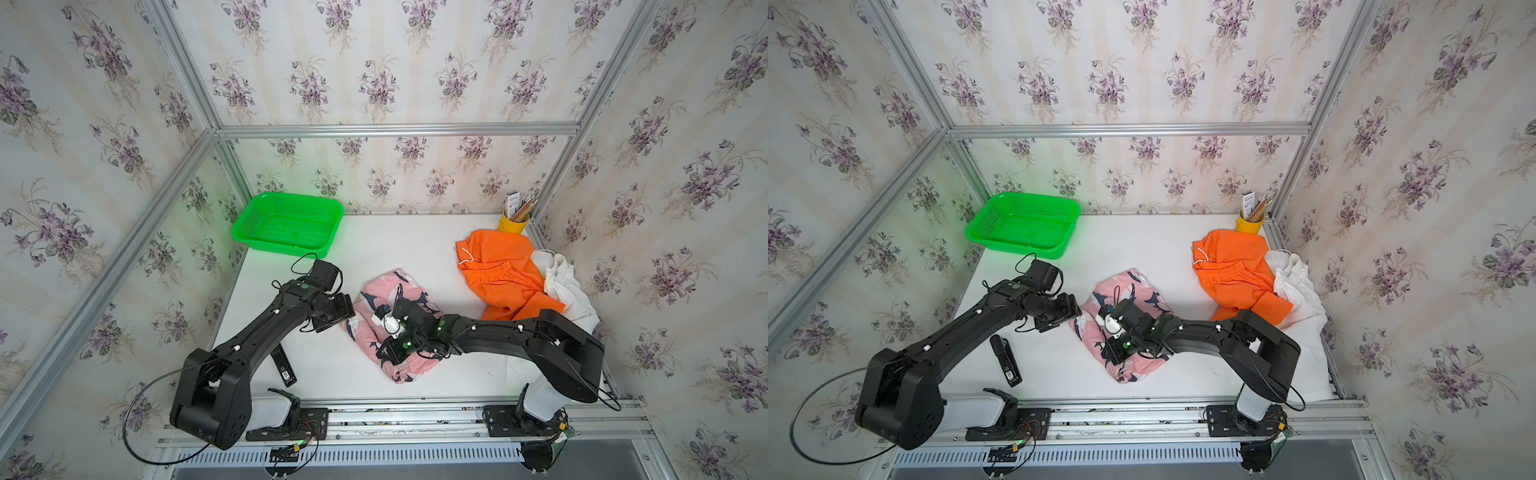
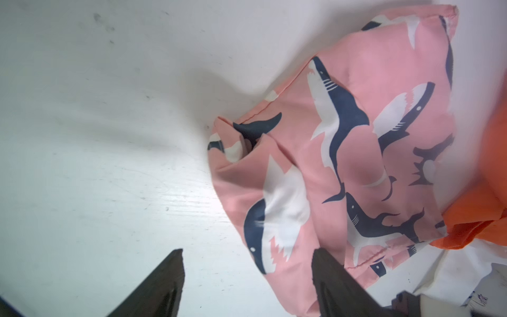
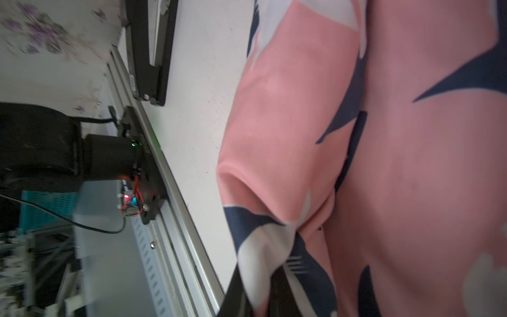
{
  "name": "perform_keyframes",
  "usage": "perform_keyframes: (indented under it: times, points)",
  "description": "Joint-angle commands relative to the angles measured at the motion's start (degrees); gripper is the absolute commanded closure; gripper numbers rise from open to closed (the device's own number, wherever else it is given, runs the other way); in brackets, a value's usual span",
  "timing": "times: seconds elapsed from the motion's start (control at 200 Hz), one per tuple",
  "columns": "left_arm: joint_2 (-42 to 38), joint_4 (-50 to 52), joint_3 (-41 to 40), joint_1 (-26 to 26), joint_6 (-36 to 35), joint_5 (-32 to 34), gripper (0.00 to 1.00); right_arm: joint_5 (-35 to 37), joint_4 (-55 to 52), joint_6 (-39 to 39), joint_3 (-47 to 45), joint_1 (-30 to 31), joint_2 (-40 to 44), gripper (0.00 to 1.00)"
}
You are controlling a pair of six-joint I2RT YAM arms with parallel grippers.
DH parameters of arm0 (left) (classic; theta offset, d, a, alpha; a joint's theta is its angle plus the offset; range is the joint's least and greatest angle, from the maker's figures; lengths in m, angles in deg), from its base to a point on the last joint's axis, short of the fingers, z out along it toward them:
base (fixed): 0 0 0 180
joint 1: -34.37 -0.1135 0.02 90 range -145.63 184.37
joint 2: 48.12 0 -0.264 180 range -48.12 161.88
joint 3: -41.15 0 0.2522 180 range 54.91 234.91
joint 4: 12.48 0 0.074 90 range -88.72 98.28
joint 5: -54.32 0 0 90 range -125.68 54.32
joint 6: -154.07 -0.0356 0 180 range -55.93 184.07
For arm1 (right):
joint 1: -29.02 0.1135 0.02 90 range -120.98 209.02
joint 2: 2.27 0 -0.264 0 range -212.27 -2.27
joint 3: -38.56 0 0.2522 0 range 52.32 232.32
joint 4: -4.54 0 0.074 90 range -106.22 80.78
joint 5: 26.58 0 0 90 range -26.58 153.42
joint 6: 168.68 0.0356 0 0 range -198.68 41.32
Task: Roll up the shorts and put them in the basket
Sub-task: Roll the shorts at the center of the board.
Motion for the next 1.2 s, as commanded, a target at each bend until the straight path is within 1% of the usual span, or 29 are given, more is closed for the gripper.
perform_keyframes:
  times: [0.0,0.07,0.12,0.21,0.23,0.285,0.365,0.425,0.47,0.475,0.549,0.569,0.649,0.729,0.844,0.914,0.979,1.119,1.194]
  points:
    - [-0.11,4.74,1.85,1.48,-1.03,3.61,0.22,-14.06,15.59,12.86,-5.01,-4.06,-1.51,1.00]
    - [1.50,3.74,2.61,3.66,-0.31,3.10,0.22,-15.15,20.06,16.75,-8.50,-6.27,-3.28,1.00]
    - [3.13,1.83,2.69,4.83,0.43,1.41,0.21,-14.54,19.88,17.64,-9.74,-7.41,-4.59,1.00]
    - [5.29,-6.19,0.45,5.79,2.55,-5.49,0.21,-12.66,16.48,18.04,-10.84,-8.86,-7.20,1.00]
    - [7.45,-8.45,-0.41,5.83,3.47,-6.67,0.20,-12.20,15.75,18.15,-11.02,-9.14,-7.91,1.00]
    - [9.54,-13.29,-2.17,6.10,5.34,-9.67,0.20,-11.67,15.98,18.94,-12.05,-9.59,-9.75,1.00]
    - [13.20,-15.84,-1.79,6.79,5.97,-9.76,0.20,-11.21,16.67,19.53,-13.40,-9.64,-11.35,1.00]
    - [15.10,-17.12,-0.91,7.10,5.80,-9.01,0.24,-10.24,16.28,19.33,-14.05,-9.67,-10.99,0.95]
    - [16.03,-17.74,-0.60,7.20,5.89,-8.58,0.30,-8.81,14.43,18.51,-14.05,-9.63,-9.84,0.91]
    - [16.11,-17.82,-0.55,7.14,5.93,-7.79,0.30,-8.61,14.06,18.37,-13.97,-9.63,-9.68,0.90]
    - [17.58,-17.55,0.57,7.12,5.58,-5.12,0.43,-5.14,8.10,15.21,-12.65,-9.62,-6.37,0.78]
    - [18.10,-17.47,0.83,7.12,5.39,-4.90,0.48,-3.66,5.71,13.99,-11.96,-9.62,-5.24,0.75]
    - [19.74,-16.25,2.32,7.14,4.23,-4.84,0.57,3.49,-4.23,8.23,-8.20,-9.29,-0.13,0.65]
    - [20.23,-16.07,2.66,7.16,3.93,-5.58,0.60,13.04,-15.27,2.32,-2.65,-7.68,4.34,0.56]
    - [20.23,-15.42,2.75,7.10,3.48,-5.94,0.60,28.92,-28.56,-4.78,7.06,-2.35,6.95,0.44]
    - [20.10,-14.95,2.84,7.16,3.45,-6.02,0.60,37.41,-34.25,-7.33,12.77,1.88,6.08,0.38]
    - [20.08,-14.69,2.93,7.10,3.44,-6.04,0.60,42.83,-37.99,-8.99,17.42,5.79,4.09,0.33]
    - [20.35,-14.28,3.10,7.12,3.43,-5.89,0.59,50.07,-41.60,-10.51,23.38,12.98,-2.13,0.26]
    - [20.58,-13.77,3.30,7.10,3.48,-5.87,0.60,52.18,-42.03,-10.19,24.30,14.99,-5.53,0.24]
